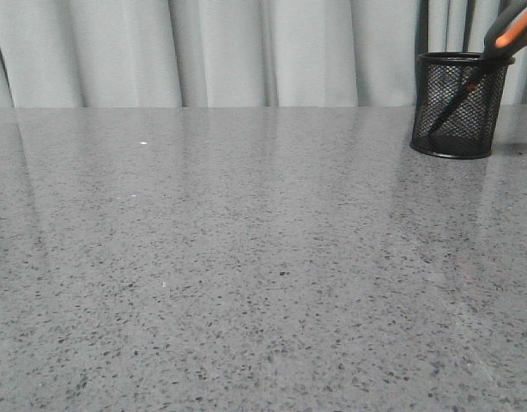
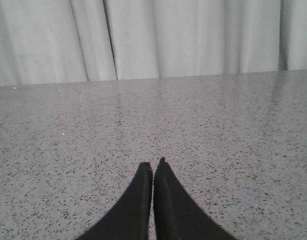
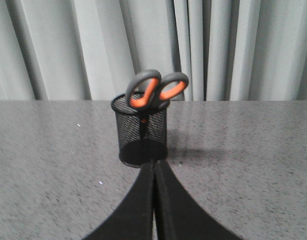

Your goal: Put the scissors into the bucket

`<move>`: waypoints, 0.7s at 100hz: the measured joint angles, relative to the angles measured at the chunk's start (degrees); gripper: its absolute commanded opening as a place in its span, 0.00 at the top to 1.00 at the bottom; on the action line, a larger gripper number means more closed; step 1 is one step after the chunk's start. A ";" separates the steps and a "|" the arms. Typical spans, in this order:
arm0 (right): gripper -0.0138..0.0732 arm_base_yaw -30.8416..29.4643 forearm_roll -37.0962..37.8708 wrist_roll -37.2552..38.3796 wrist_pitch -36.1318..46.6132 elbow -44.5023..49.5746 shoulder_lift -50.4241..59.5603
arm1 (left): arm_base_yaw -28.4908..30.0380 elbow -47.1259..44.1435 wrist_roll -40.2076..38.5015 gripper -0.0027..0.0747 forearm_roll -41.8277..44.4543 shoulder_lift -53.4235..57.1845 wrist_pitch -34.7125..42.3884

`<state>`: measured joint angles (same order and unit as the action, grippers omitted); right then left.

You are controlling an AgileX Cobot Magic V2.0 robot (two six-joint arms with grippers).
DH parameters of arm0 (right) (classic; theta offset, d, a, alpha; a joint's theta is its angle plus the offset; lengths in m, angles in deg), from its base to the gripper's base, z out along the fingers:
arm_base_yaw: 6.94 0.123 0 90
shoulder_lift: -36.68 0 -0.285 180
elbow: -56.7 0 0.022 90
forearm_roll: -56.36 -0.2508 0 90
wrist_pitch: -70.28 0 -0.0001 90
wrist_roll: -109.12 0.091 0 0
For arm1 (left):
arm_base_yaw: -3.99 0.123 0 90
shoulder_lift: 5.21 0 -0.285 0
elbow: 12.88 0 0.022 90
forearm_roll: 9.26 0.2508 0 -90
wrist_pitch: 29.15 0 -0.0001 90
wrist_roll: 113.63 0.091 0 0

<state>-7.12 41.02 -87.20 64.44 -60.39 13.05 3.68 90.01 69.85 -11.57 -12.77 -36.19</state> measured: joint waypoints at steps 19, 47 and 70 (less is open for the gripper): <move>0.92 -2.27 7.95 4.96 0.56 7.74 4.65 | 0.00 0.00 0.00 0.99 0.00 0.00 0.00; 0.92 -3.79 12.10 7.26 -0.63 15.00 16.11 | 0.00 0.00 -0.03 0.99 0.00 0.00 0.00; 0.92 -3.79 13.35 7.38 -2.21 15.00 16.31 | 0.00 -0.11 -0.03 0.99 0.00 0.00 0.00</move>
<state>-10.91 54.37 -79.82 62.23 -45.39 29.37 3.68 89.90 69.82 -11.57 -12.77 -36.19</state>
